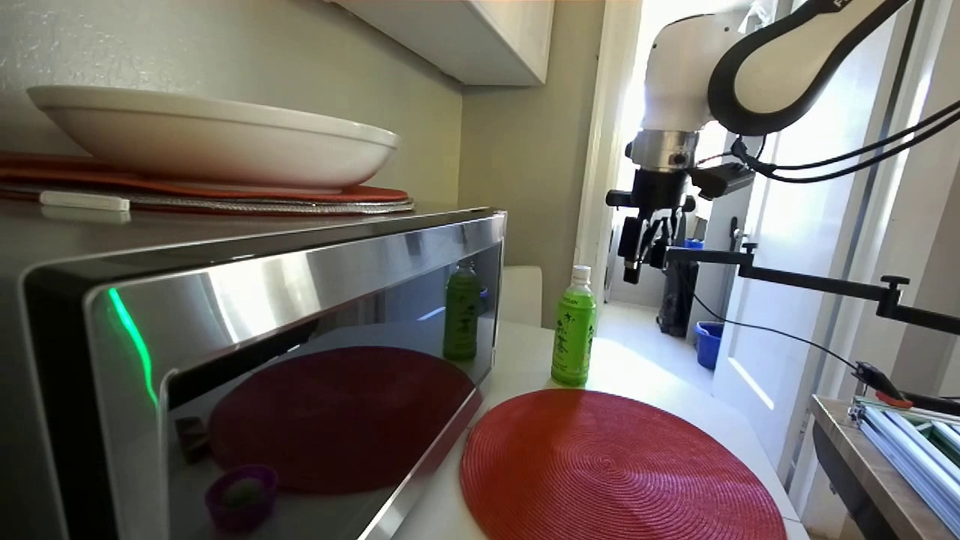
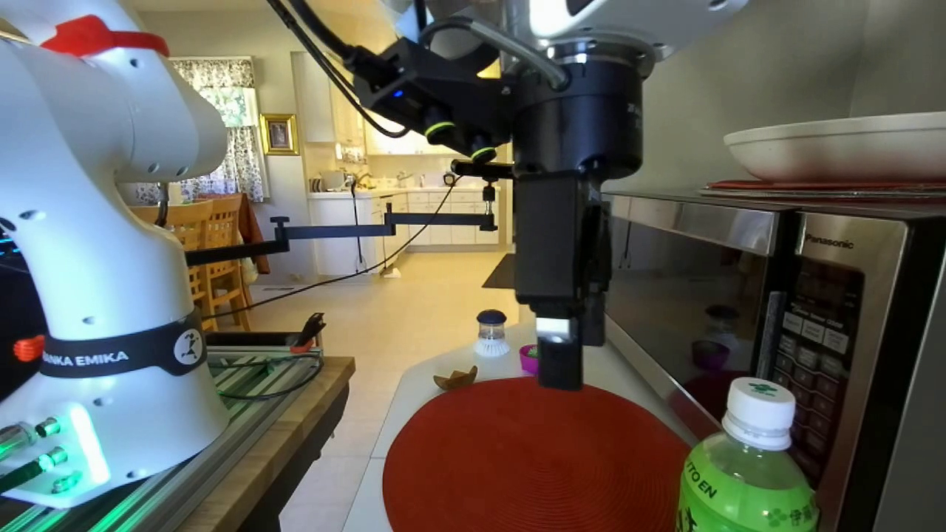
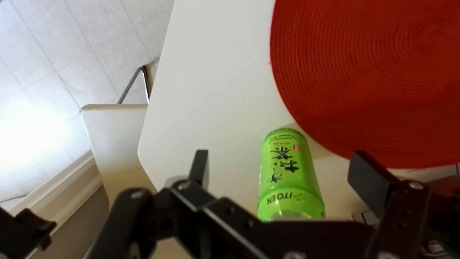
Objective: Take the cap off of the green bottle
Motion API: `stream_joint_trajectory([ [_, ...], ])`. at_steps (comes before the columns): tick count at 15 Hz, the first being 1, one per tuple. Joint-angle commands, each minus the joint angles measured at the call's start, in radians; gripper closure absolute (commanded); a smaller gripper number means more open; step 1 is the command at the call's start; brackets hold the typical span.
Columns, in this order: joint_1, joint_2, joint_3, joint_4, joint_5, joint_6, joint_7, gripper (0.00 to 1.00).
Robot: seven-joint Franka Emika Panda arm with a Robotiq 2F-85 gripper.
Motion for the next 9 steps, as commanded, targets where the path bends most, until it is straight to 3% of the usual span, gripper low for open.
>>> stream_joint_trajectory([
  [1,-0.001,0.09,0.003,0.102,-0.012,-0.019,0.086,0.0],
  [9,0.038,0.233,-0.02,0.285,0.111,-0.073,0.059,0.0],
])
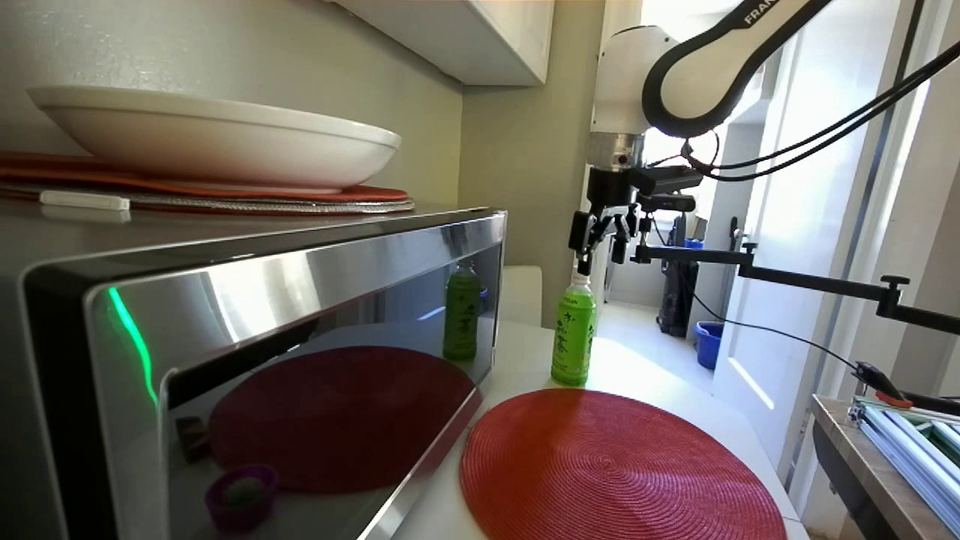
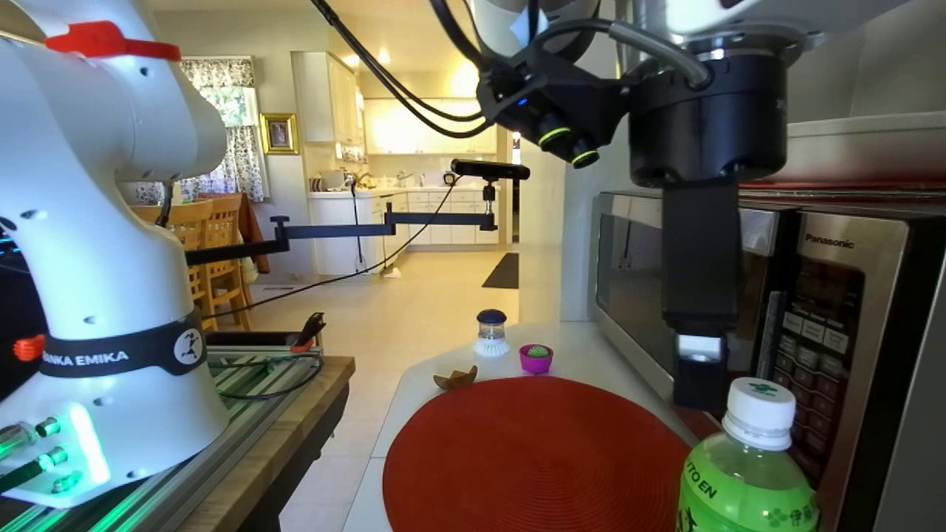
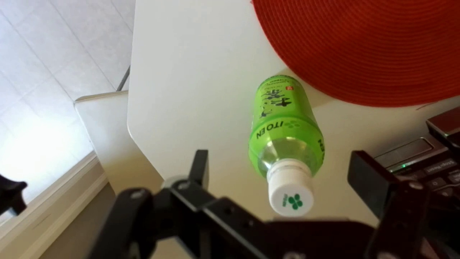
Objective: Take the cap off of the green bottle
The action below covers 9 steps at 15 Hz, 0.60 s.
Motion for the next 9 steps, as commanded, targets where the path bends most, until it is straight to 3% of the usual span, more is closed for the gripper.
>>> stream_joint_trajectory([
  [1,0.027,0.046,-0.018,0.084,0.093,-0.069,-0.036,0.0],
  [6,0.033,0.057,-0.028,0.141,0.124,-0.143,-0.036,0.0],
  [9,0.037,0.039,-0.036,0.121,0.094,-0.124,-0.007,0.0],
])
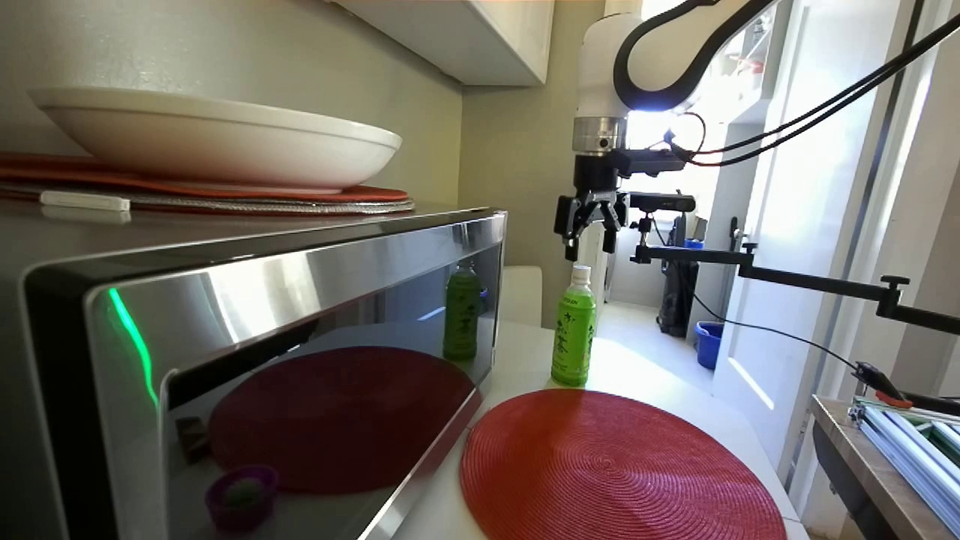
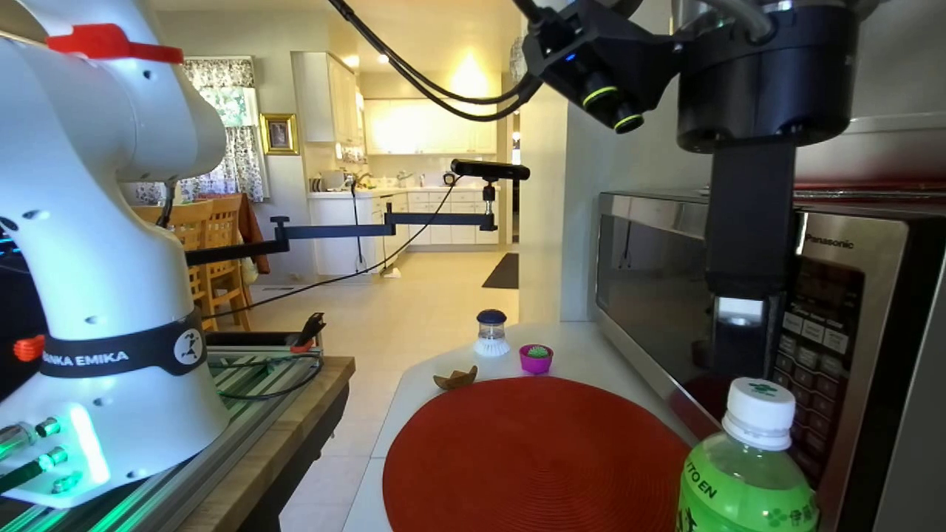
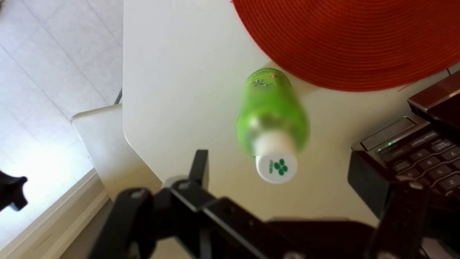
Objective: Take the cap off of the green bottle
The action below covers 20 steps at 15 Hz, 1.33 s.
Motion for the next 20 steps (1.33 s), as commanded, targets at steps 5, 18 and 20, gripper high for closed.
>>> stream_joint_trajectory([
  [5,0.021,0.001,-0.02,0.005,0.012,-0.012,-0.01,0.0],
  [18,0.013,0.012,-0.039,0.012,0.04,0.009,-0.035,0.12],
  [20,0.012,0.014,-0.04,0.013,0.058,0.007,-0.045,0.11],
])
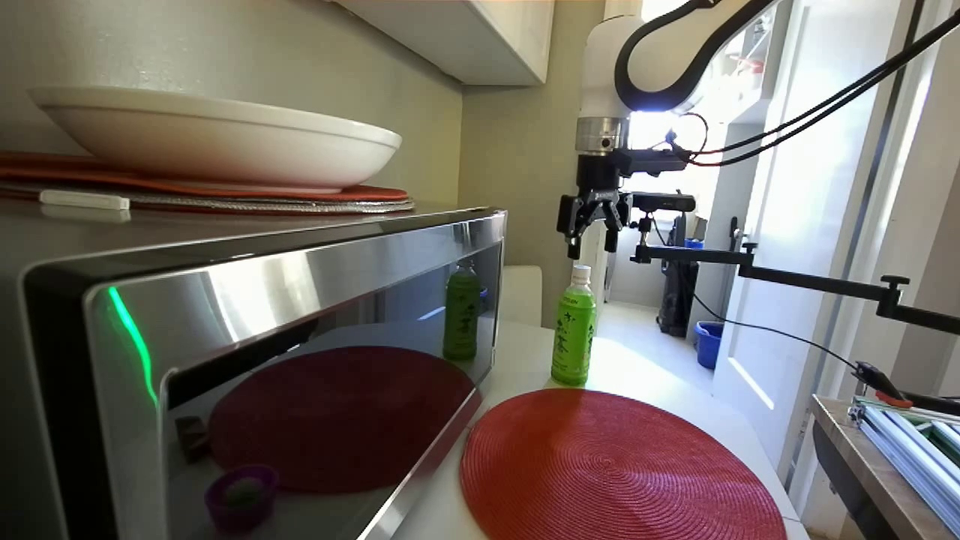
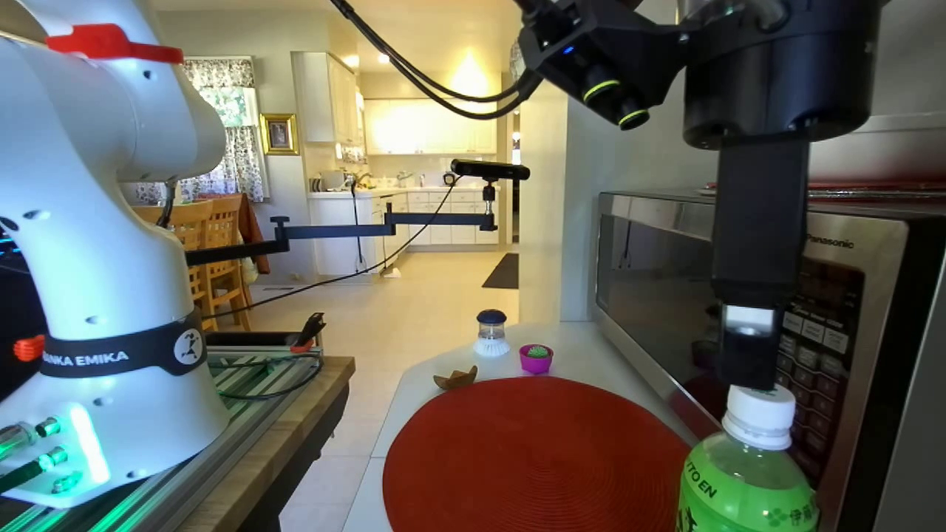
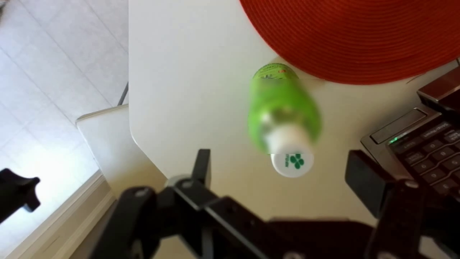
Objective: Take the cap off of the green bottle
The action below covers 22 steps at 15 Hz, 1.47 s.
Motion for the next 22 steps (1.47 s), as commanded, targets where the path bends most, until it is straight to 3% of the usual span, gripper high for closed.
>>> stream_joint_trajectory([
  [1,0.005,0.014,-0.011,0.012,0.063,-0.001,-0.052,0.19],
  [6,0.003,0.021,-0.014,0.015,0.126,-0.003,-0.091,0.19],
  [12,0.004,0.024,-0.019,0.013,0.12,0.013,-0.095,0.32],
  [16,0.003,0.027,-0.021,0.01,0.118,0.034,-0.101,0.27],
  [22,0.003,0.046,-0.025,0.01,0.117,0.057,-0.111,0.35],
])
